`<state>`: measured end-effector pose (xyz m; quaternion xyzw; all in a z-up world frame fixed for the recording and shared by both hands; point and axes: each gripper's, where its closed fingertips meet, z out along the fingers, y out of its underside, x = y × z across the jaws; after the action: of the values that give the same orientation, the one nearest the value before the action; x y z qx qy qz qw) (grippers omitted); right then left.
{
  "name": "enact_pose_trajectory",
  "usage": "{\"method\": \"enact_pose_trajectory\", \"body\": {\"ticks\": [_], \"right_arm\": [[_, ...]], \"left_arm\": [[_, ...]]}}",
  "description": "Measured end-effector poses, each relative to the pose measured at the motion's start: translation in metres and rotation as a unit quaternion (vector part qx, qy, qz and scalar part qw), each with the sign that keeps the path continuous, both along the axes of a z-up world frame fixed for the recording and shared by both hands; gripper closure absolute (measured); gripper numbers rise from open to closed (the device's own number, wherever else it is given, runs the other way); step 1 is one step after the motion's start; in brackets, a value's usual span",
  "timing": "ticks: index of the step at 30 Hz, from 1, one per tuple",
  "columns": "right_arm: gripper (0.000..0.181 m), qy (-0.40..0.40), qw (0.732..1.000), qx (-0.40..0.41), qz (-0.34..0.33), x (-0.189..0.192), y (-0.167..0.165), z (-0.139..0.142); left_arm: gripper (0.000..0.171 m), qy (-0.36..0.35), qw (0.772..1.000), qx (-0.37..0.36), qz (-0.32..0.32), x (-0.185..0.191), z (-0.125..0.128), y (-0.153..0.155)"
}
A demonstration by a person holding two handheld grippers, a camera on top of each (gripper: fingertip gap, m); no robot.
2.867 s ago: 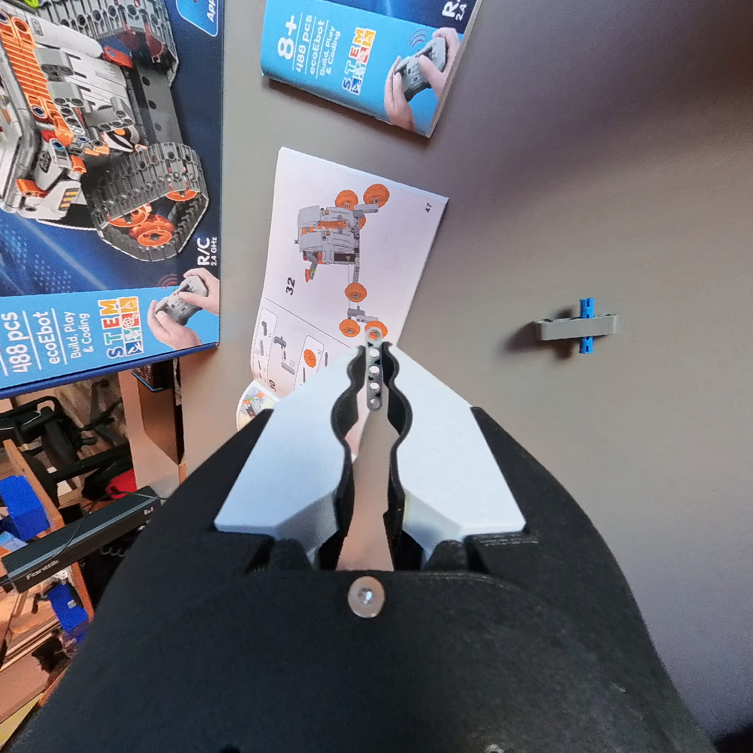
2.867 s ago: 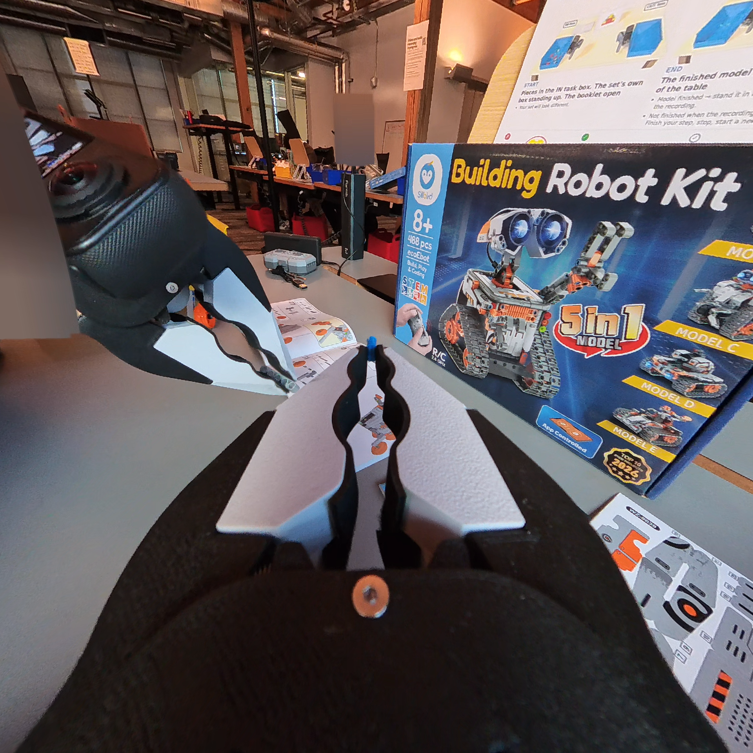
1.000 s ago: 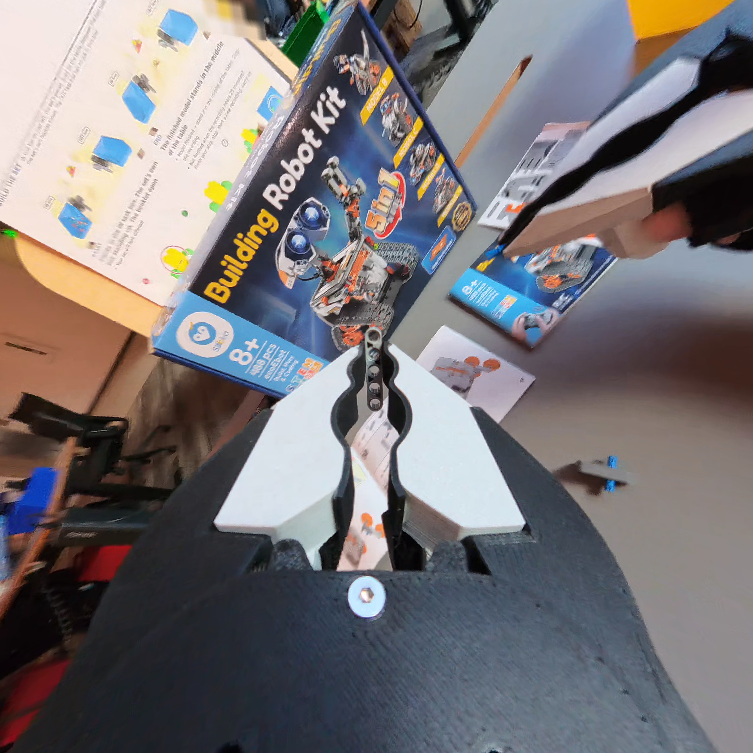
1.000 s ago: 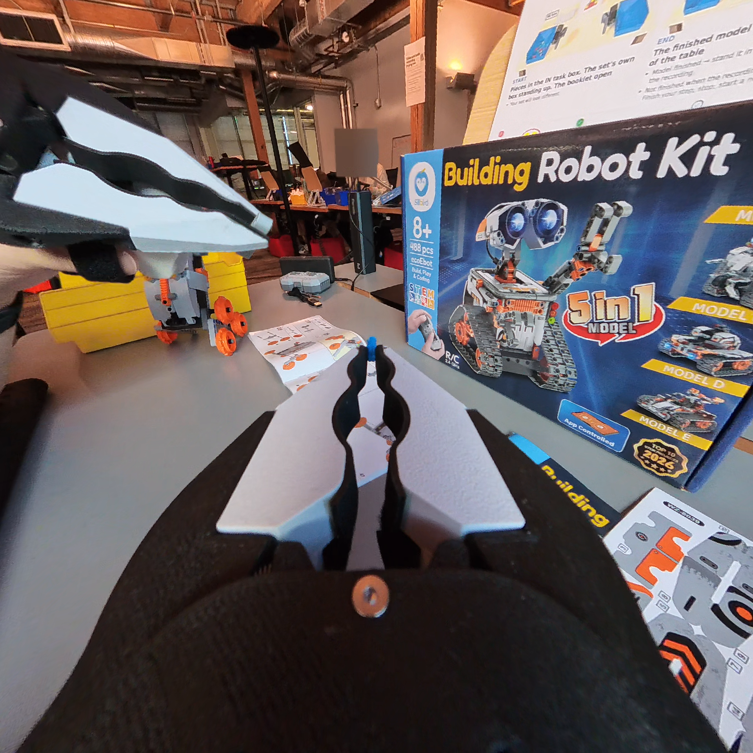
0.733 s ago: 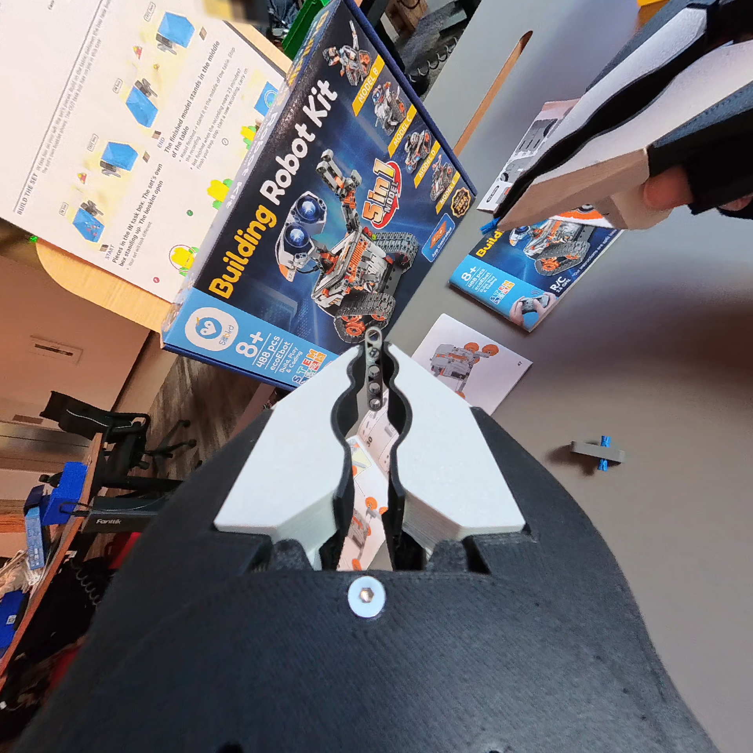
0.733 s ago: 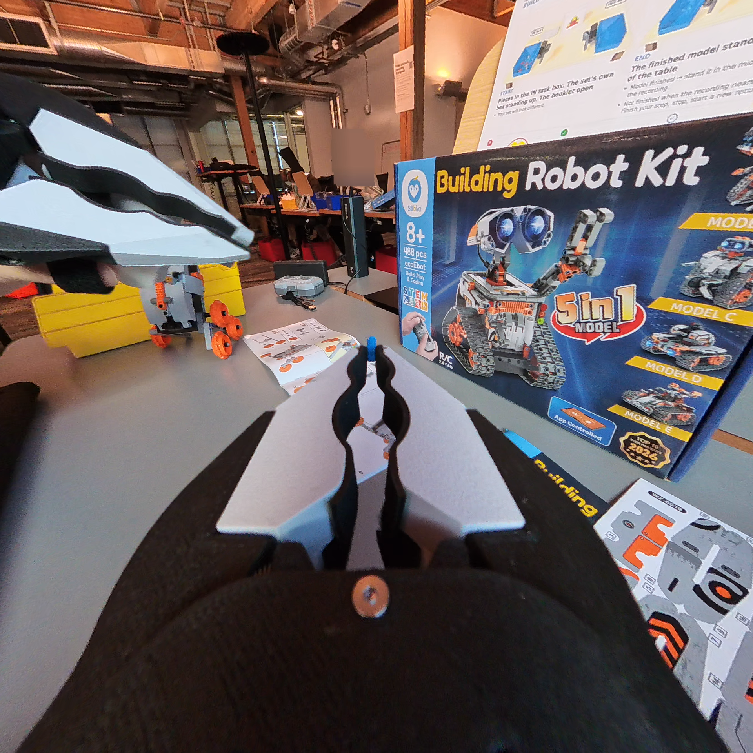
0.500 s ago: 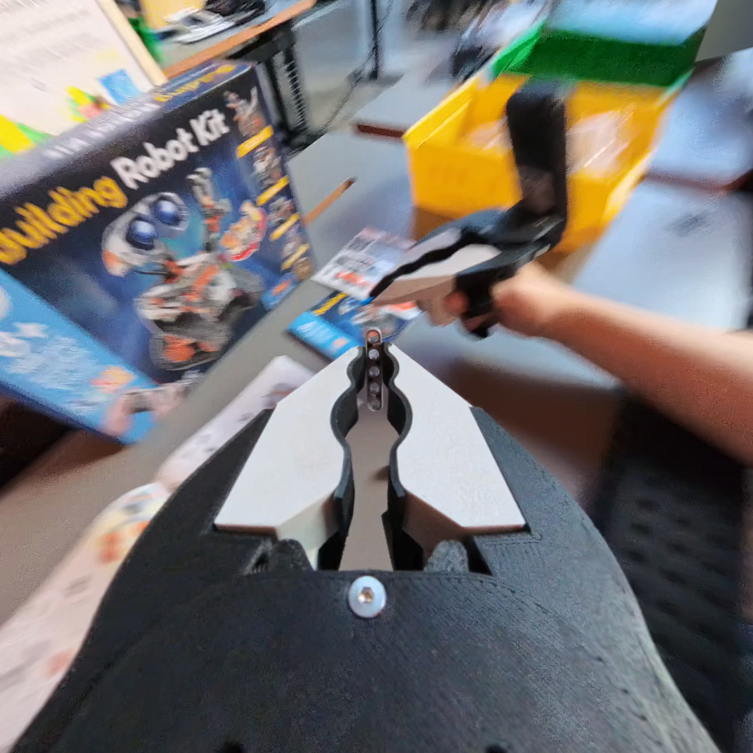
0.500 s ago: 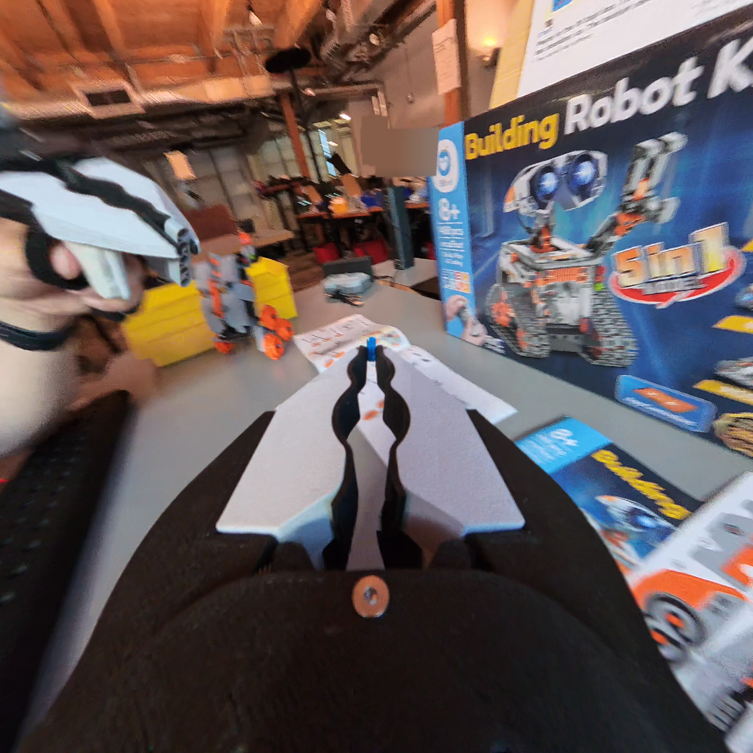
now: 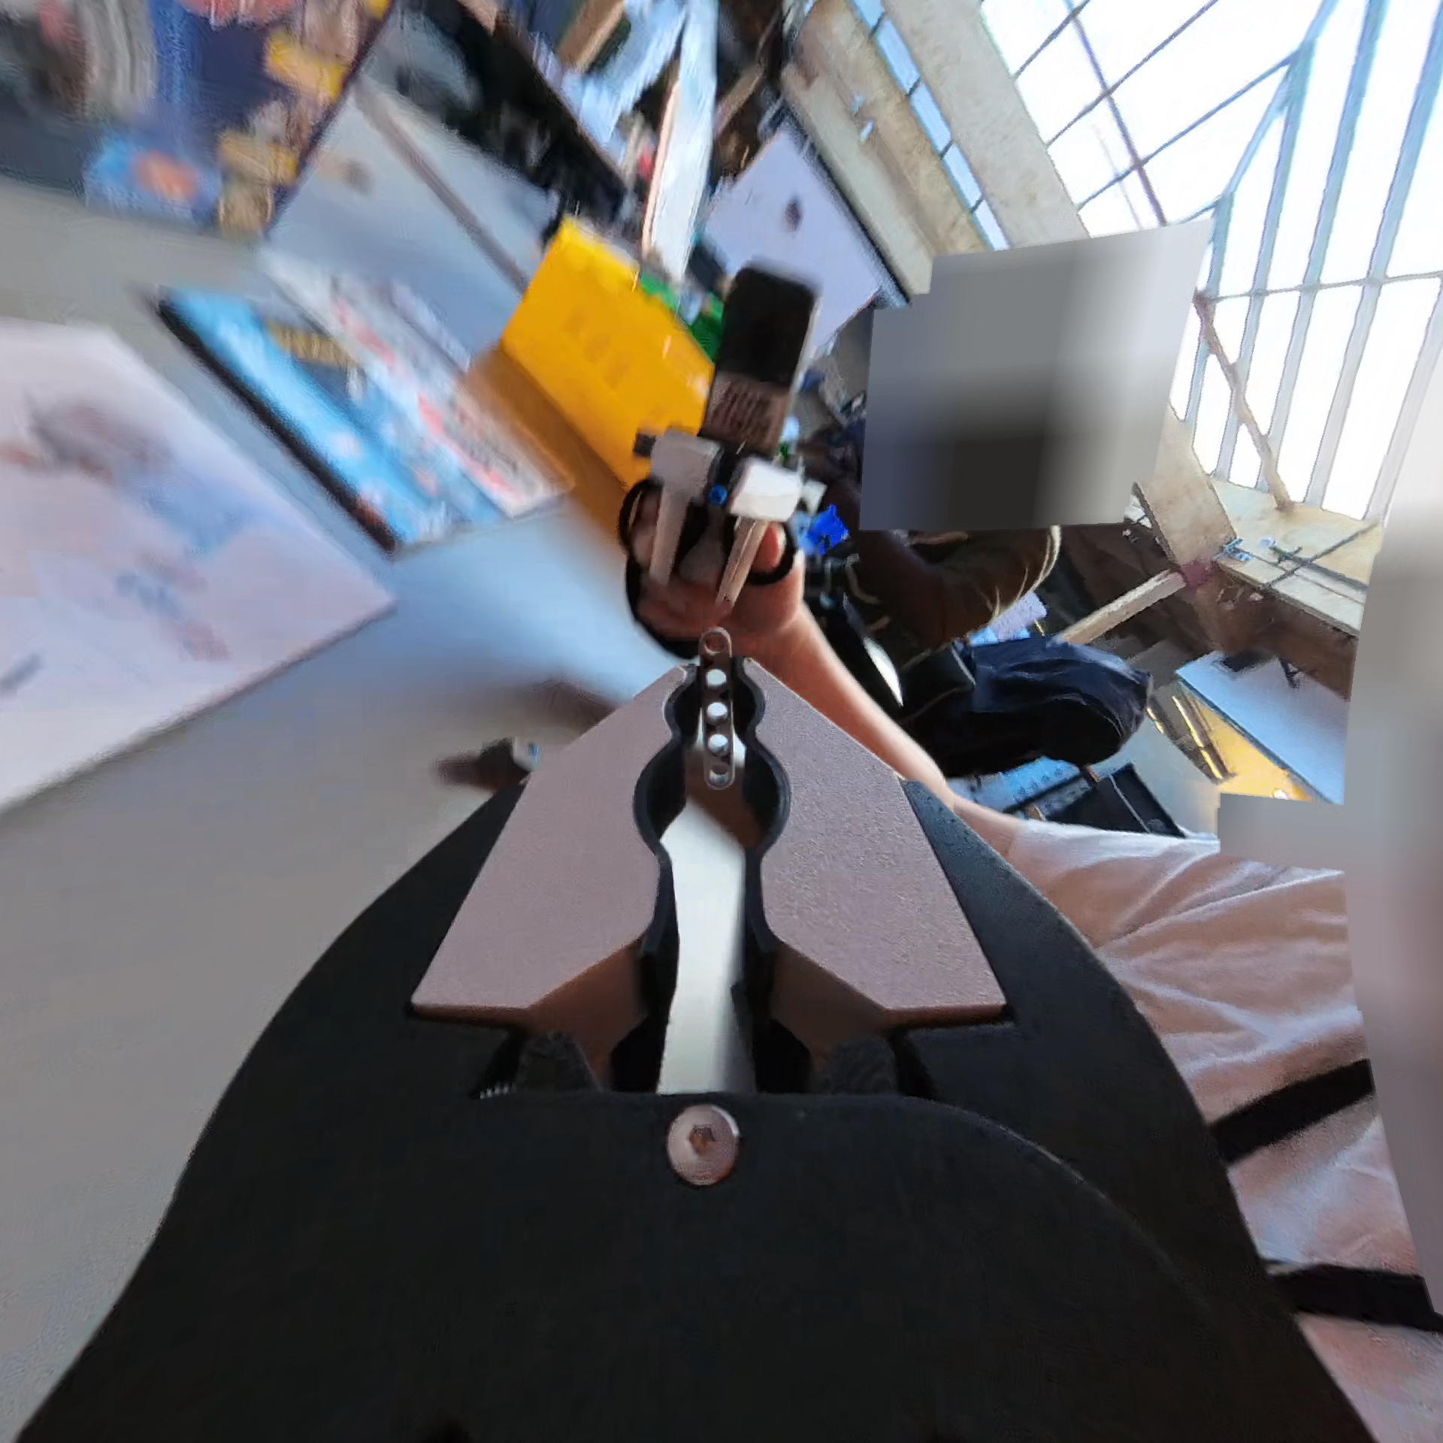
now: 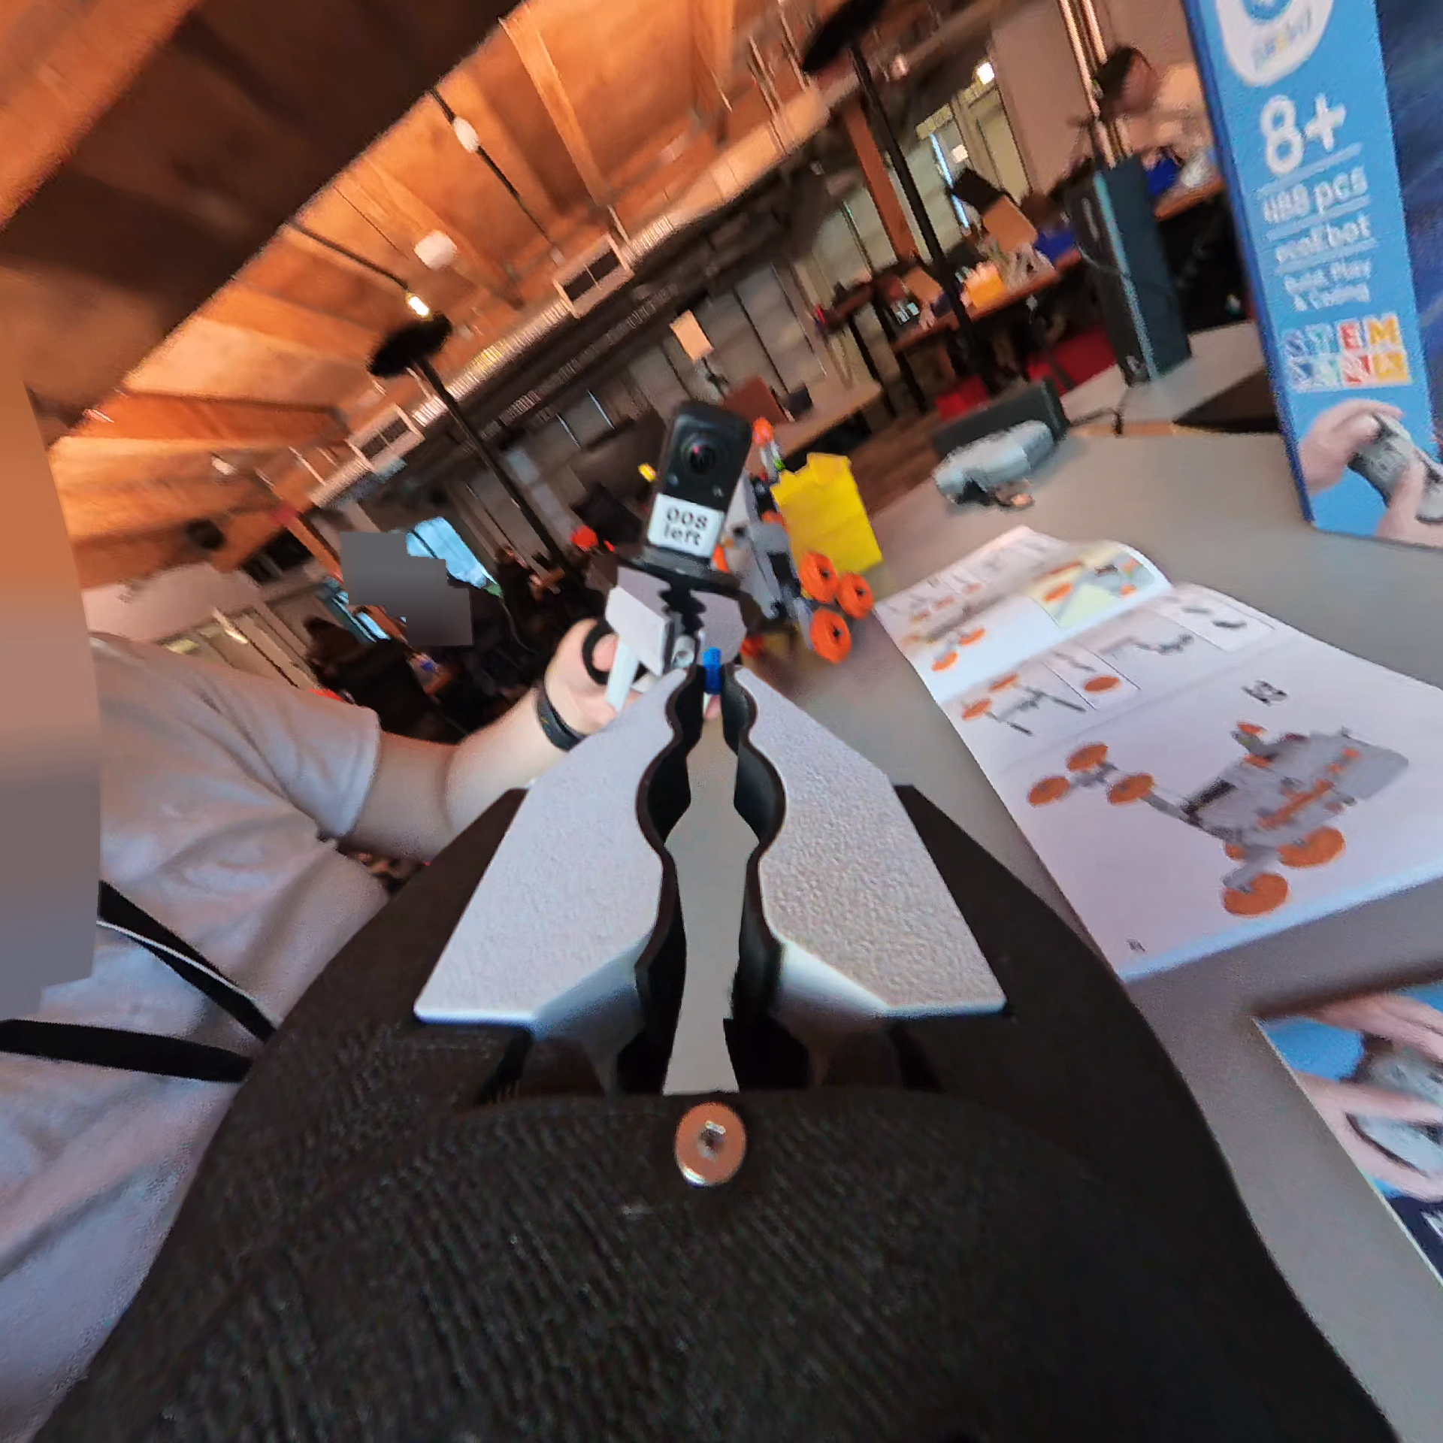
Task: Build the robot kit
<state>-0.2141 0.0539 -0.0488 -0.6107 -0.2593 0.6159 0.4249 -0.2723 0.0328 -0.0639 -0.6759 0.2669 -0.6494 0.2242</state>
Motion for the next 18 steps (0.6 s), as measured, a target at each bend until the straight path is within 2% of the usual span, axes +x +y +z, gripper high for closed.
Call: {"method": "enact_pose_trajectory", "body": {"ticks": [1, 3, 5, 6, 11, 12, 14, 16, 17, 18], "right_arm": [[0.178, -0.029, 1.0, 0.002, -0.009, -0.001, 0.001, -0.007], [0.178, -0.071, 0.997, 0.013, -0.017, -0.003, 0.001, -0.017], [0.179, -0.086, 0.996, 0.017, -0.018, -0.004, 0.0, -0.019], [0.179, -0.089, 0.996, 0.018, -0.017, -0.005, 0.0, -0.019], [0.178, -0.114, 0.993, 0.025, -0.003, -0.014, -0.006, -0.024], [0.178, -0.117, 0.993, 0.025, 0.002, -0.016, -0.007, -0.025], [0.178, -0.126, 0.992, 0.027, 0.007, -0.02, -0.01, -0.028], [0.178, -0.134, 0.99, 0.031, 0.011, -0.024, -0.012, -0.029], [0.178, -0.136, 0.99, 0.033, 0.014, -0.026, -0.013, -0.029], [0.178, -0.137, 0.99, 0.036, 0.019, -0.03, -0.016, -0.029]], "left_arm": [[0.167, 0.037, 0.999, -0.026, -0.01, 0.0, -0.016, -0.001], [0.166, 0.164, 0.985, -0.046, -0.011, -0.007, -0.062, -0.003], [0.166, 0.283, 0.959, -0.006, -0.016, -0.02, -0.102, -0.004], [0.166, 0.308, 0.951, 0.003, -0.018, -0.023, -0.111, -0.006], [0.165, 0.262, 0.964, -0.04, -0.021, -0.013, -0.113, -0.019], [0.161, 0.255, 0.965, -0.052, -0.024, -0.012, -0.11, -0.019], [0.141, 0.241, 0.968, -0.068, -0.012, -0.013, -0.103, -0.012], [0.133, 0.263, 0.964, -0.036, 0.032, -0.023, -0.102, 0.004], [0.125, 0.278, 0.959, -0.002, 0.058, -0.028, -0.099, 0.014], [0.123, 0.275, 0.958, 0.038, 0.074, -0.029, -0.091, 0.02]]}}
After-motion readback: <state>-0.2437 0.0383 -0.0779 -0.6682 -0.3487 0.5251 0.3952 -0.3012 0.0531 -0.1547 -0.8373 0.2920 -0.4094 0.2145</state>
